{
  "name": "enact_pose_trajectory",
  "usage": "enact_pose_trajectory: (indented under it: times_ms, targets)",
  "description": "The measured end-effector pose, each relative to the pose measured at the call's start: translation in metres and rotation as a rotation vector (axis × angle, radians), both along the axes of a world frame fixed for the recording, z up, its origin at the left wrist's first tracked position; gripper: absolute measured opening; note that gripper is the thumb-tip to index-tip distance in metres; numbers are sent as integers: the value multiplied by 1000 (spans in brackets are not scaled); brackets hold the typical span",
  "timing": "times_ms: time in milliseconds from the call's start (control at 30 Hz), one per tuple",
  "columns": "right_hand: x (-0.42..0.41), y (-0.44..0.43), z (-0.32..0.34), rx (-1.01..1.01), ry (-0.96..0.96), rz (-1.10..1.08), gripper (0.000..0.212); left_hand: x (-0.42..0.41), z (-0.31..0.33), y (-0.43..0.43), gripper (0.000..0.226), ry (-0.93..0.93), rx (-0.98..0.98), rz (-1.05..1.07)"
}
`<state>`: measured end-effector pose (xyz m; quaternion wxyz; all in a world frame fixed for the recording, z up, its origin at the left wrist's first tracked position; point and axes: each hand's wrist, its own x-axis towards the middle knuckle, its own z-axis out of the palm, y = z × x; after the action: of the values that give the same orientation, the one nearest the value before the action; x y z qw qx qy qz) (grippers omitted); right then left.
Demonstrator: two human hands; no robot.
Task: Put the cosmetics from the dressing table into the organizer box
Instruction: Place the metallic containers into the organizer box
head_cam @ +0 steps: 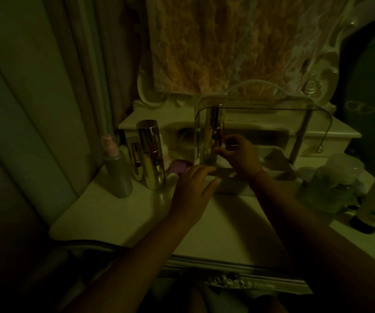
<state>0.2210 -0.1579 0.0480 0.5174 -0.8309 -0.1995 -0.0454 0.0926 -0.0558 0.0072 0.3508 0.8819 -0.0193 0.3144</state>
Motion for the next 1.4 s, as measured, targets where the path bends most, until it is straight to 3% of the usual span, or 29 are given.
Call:
enact_pose_trajectory:
  times_ms: [167,333,467,600,667,767,1100,1267,1400]
  targets:
    - [-57,2,1,274,-229,-244,29,-35,4,25,30,-215,-175,197]
    - [-97,45,-9,304,-143,-27,22,-44,5,48,49,-252,-423,331]
    - [-109,74,-15,318,-114,92,19,-37,2,58,44,-207,-634,316]
    - [-101,97,-19,242,-28,169,39,-23,3,67,43,-122,-790,301]
    - [-95,104,-17,211,49,223,48,-17,2,71,43,-42,-807,318]
    - [-90,108,-14,250,124,324,40,-14,3,72,45,10,-845,290]
    - [-101,91,-18,177,3,382,36,-38,-4,55,41,-40,-886,249]
    - [-115,70,-18,205,60,444,39,-57,-10,48,35,-54,-855,195]
    - [-120,49,-18,232,74,432,44,-63,-8,36,43,-32,-841,152]
